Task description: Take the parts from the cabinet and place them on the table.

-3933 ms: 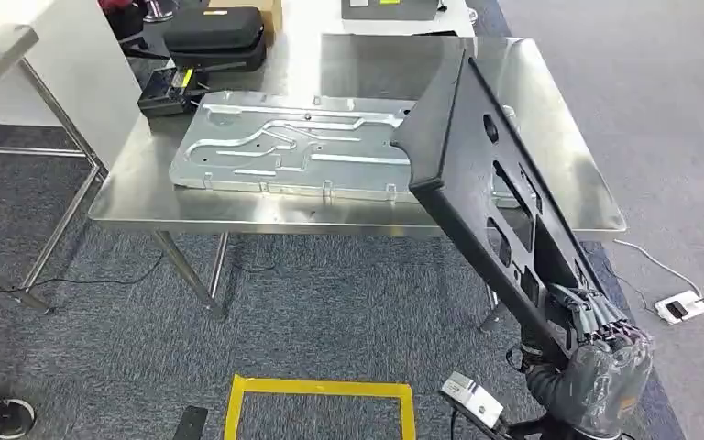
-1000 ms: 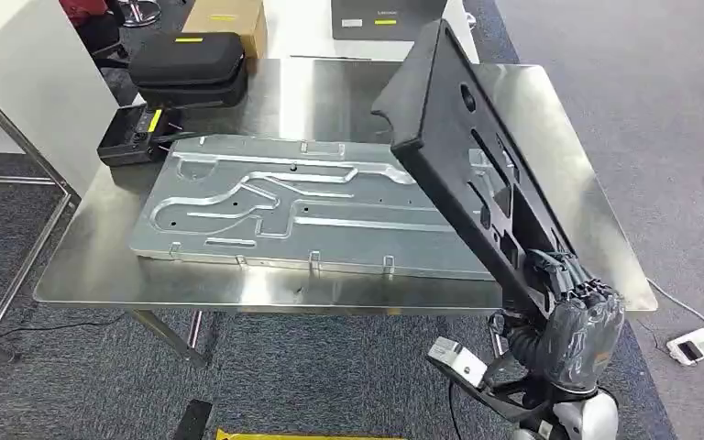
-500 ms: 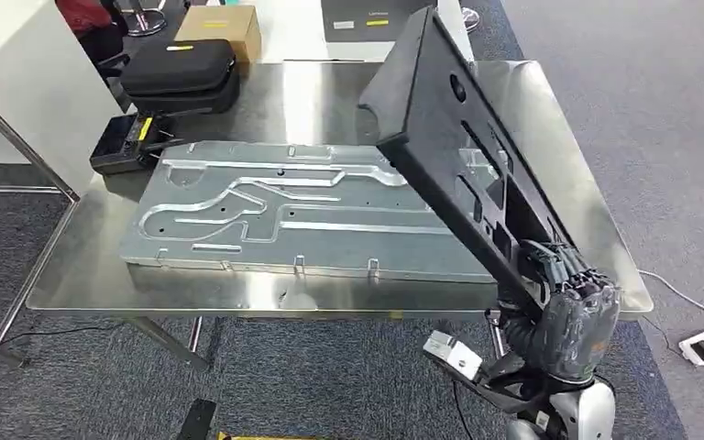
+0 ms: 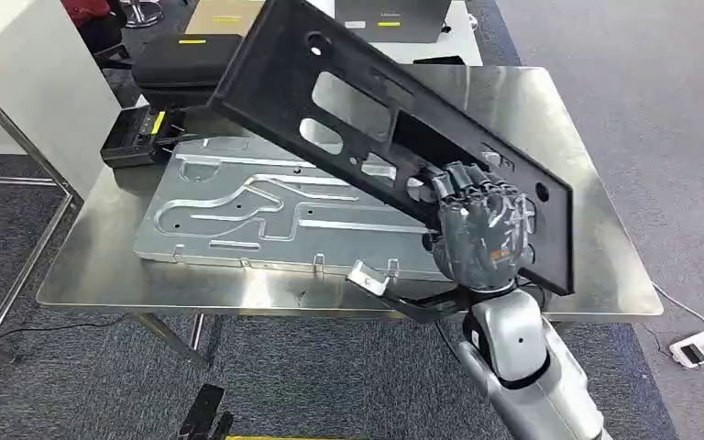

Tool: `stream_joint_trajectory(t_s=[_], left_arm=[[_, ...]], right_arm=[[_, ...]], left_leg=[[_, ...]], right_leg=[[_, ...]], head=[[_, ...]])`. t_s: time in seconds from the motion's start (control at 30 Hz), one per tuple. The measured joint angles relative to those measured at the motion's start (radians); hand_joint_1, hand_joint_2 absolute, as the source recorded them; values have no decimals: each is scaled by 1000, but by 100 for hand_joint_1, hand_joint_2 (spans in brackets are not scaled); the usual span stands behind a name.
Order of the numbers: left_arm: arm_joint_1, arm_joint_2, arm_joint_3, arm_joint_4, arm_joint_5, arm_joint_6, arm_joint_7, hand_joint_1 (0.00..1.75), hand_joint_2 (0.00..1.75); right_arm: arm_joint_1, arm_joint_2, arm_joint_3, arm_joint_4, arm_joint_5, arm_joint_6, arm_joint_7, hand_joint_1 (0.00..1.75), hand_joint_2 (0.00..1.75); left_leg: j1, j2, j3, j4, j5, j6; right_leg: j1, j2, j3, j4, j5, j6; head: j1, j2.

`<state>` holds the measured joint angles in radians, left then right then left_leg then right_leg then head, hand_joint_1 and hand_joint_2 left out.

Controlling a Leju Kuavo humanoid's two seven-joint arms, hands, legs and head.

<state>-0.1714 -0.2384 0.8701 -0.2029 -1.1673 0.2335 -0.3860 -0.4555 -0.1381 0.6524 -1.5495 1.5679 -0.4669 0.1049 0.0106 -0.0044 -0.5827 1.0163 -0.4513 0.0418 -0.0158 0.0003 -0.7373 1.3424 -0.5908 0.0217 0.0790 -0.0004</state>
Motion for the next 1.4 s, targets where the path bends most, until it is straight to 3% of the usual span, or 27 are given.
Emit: stream_joint_trajectory(t_s=[0.03,0.1,0.13,0.17,0.27,0.33,0.43,0.47,0.5,0.53,0.6,0.63,0.67,0.7,0.8,0.83,0.87,0.93,0.97,1.0,1.03,1.07,1.13,1.17,1.3,1.33,1.4], left_arm=[[-1,0,-1,0,-1,0,1,0,0],[-3,-2,-6,0,-1,0,1,0,0],[-4,-2,-8,0,-1,0,1,0,0],[-6,-4,-9,0,-1,0,1,0,0],[-4,-6,-13,0,-1,0,1,0,0],[-6,-6,-18,0,-4,-1,2,0,0],[-8,-6,-24,0,-11,-7,10,0,0],[-8,-6,-25,0,-16,-10,14,0,0],[-8,-6,-27,0,-17,-12,18,0,0],[-9,-6,-30,0,-19,-13,20,0,0],[-14,-6,-41,0,-27,-18,27,0,0],[-16,-6,-45,0,-29,-18,29,0,0],[-18,-9,-50,0,-31,-21,33,0,0],[-21,-10,-53,0,-36,-22,37,0,0],[-24,-14,-69,0,-43,-28,43,0,0],[-26,-17,-74,0,-46,-29,45,0,0],[-28,-17,-75,0,-46,-29,47,0,0],[-30,-18,-82,0,-47,-31,50,0,0],[-30,-19,-86,0,-48,-31,51,0,0],[-30,-19,-89,0,-48,-32,54,0,0],[-30,-19,-93,0,-49,-34,55,0,0],[-30,-19,-96,0,-50,-35,56,0,0],[-32,-22,-100,0,-52,-39,57,0,0],[-33,-24,-101,0,-53,-40,58,0,0],[-36,-31,-116,0,-64,-48,66,0,0],[-37,-31,-119,0,-67,-49,68,0,0],[-40,-31,-123,0,-68,-49,70,0,0]], right_arm=[[-16,2,18,19,0,0,4,175,175],[-47,4,38,41,0,-2,10,175,175],[-58,4,45,48,1,-2,11,175,175],[-69,4,54,55,1,-2,14,175,175],[-78,5,73,72,1,-2,20,175,175],[-93,9,86,83,2,15,22,175,175],[-127,33,108,130,2,62,20,175,175],[-138,45,114,161,2,79,18,175,175],[-149,56,120,191,2,95,16,175,175],[-161,69,126,227,2,110,17,175,175],[-194,94,134,301,2,131,28,175,175],[-213,105,137,336,2,138,33,175,175],[-233,115,140,377,1,150,38,175,175],[-250,128,143,418,1,165,40,175,175],[-292,162,149,561,-3,191,44,175,175],[-296,167,149,598,-3,190,48,175,175],[-307,176,149,637,-3,188,50,175,175],[-333,198,150,734,-3,187,60,175,175],[-337,205,150,771,-3,188,64,175,175],[-338,210,150,796,-2,192,69,175,175],[-338,218,151,828,-1,199,79,175,175],[-340,224,151,850,0,202,84,175,175],[-353,239,151,895,0,214,106,175,175],[-360,245,151,915,0,220,119,175,175],[-378,267,151,991,-1,253,167,175,175],[-379,274,151,1005,-3,261,172,175,175],[-388,284,151,1035,-4,275,183,175,175]], left_leg=[[0,-2,1,2,-2,1],[-1,-6,5,5,-6,-2],[0,-7,6,5,-8,-4],[-6,-8,3,7,-8,-9],[-3,-7,1,-2,-4,-22],[-5,-6,-5,18,-24,-35],[0,-3,-104,225,-125,-44],[0,-3,-139,290,-143,-47],[1,-3,-158,316,-136,-49],[3,-3,-150,290,-106,-51],[6,-1,-80,126,-7,-52],[9,0,-44,40,24,-51],[1,-2,-31,24,6,-51],[3,-3,-36,23,10,-40],[2,-4,-36,18,15,-24],[8,-5,-33,13,18,-18],[8,-5,-33,13,18,-14],[5,-4,-34,13,18,-7],[4,-4,-34,13,17,-5],[3,-5,-33,14,16,-5],[1,-6,-32,14,16,-4],[0,-7,-31,15,15,-4],[-5,-9,-26,15,12,-5],[-5,-8,-28,12,12,-6],[-3,-5,-30,6,17,-27],[-4,-2,-34,12,7,-33],[-2,-2,-67,97,-48,-40]], right_leg=[[0,0,17,-44,39,-3],[2,0,95,-214,135,-13],[5,0,123,-285,149,-22],[13,0,130,-301,142,-23],[15,1,136,-310,135,-28],[2,-1,146,-332,145,-42],[2,-1,146,-332,144,-50],[2,-1,146,-331,144,-51],[2,-1,146,-329,143,-51],[2,-1,146,-327,142,-50],[0,0,146,-316,134,-44],[0,0,146,-309,128,-39],[8,1,140,-304,125,-33],[8,1,136,-303,127,-30],[8,0,139,-307,129,-17],[3,-1,128,-281,112,-10],[7,0,111,-239,88,-7],[5,0,41,-92,18,-4],[5,0,7,-25,-5,-4],[5,0,-12,5,-4,-6],[5,0,-9,-13,20,-9],[6,0,13,-70,61,-15],[16,0,97,-262,162,-38],[20,-1,112,-287,145,-46],[27,1,119,-316,153,-50],[13,-3,130,-333,161,-51],[12,-1,132,-339,164,-58]], head=[[0,0],[0,0],[0,0],[0,0],[0,0],[0,0],[-1,0],[-1,0],[-1,0],[-2,0],[-2,0],[-1,0],[-2,0],[-2,0],[-2,0],[-2,0],[0,0],[-1,0],[-1,0],[0,0],[0,0],[-1,0],[-1,0],[-2,0],[-2,0],[-2,0],[-2,0]])
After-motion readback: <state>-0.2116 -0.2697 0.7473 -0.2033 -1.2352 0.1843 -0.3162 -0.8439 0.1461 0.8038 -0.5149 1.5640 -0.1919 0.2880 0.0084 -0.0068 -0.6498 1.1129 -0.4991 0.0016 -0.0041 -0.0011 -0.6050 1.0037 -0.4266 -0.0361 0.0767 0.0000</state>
